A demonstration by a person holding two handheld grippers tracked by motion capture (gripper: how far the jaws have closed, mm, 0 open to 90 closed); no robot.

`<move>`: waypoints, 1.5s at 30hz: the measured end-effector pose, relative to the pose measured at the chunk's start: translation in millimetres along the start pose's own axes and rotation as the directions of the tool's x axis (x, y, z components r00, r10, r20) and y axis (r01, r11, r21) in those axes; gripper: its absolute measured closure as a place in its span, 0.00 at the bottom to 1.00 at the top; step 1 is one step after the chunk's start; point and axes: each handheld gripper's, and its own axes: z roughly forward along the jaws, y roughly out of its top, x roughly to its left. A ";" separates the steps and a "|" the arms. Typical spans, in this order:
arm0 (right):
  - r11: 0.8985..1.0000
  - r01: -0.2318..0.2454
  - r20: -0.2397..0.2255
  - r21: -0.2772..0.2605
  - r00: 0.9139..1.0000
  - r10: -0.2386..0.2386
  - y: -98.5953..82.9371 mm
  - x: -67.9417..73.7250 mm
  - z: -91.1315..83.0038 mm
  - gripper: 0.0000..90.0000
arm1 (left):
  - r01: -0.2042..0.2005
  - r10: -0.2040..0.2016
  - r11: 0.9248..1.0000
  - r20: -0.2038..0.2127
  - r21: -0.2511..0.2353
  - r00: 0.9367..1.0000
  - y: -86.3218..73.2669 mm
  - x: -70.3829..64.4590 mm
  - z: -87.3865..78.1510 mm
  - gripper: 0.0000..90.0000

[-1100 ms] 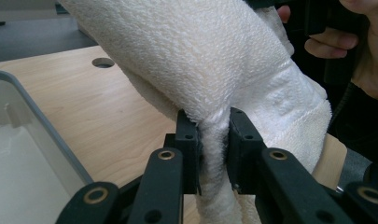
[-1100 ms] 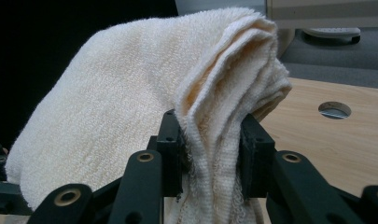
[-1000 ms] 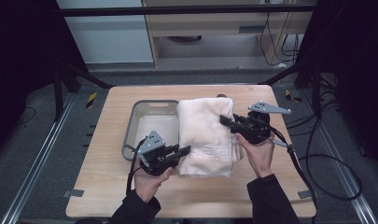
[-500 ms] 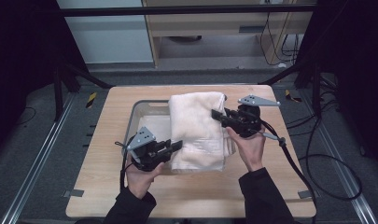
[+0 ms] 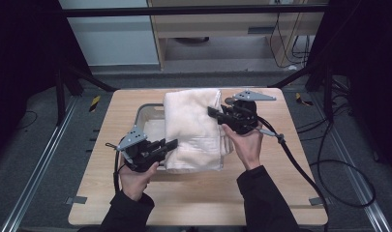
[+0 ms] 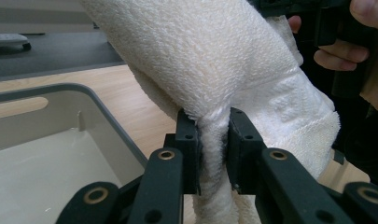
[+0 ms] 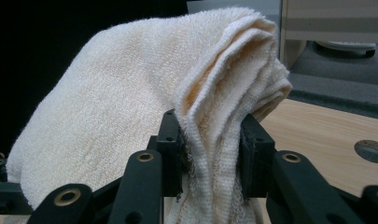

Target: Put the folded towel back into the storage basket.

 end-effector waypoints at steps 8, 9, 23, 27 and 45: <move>1.000 0.012 -0.004 0.005 1.000 -0.012 7.0 8.1 12.5 0.74 | 0.017 -0.017 1.000 -0.014 -0.008 1.000 1.6 9.6 -7.6 0.84; 1.000 0.015 -0.005 0.006 1.000 -0.015 8.9 10.4 15.7 0.74 | 0.020 -0.020 1.000 -0.017 -0.008 1.000 1.8 10.8 -8.7 0.84; 1.000 0.021 -0.018 0.005 1.000 -0.021 18.2 22.1 38.3 0.74 | 0.036 -0.037 0.999 -0.053 -0.025 0.998 6.1 29.8 -23.2 0.84; 1.000 0.029 -0.024 0.012 0.999 -0.028 23.6 28.3 47.0 0.74 | 0.047 -0.048 0.999 -0.058 -0.027 0.997 7.6 35.2 -28.0 0.84; 0.999 0.042 -0.035 0.015 0.999 -0.042 34.2 45.3 75.2 0.74 | 0.072 -0.077 0.996 -0.101 -0.047 0.992 10.2 58.2 -44.8 0.84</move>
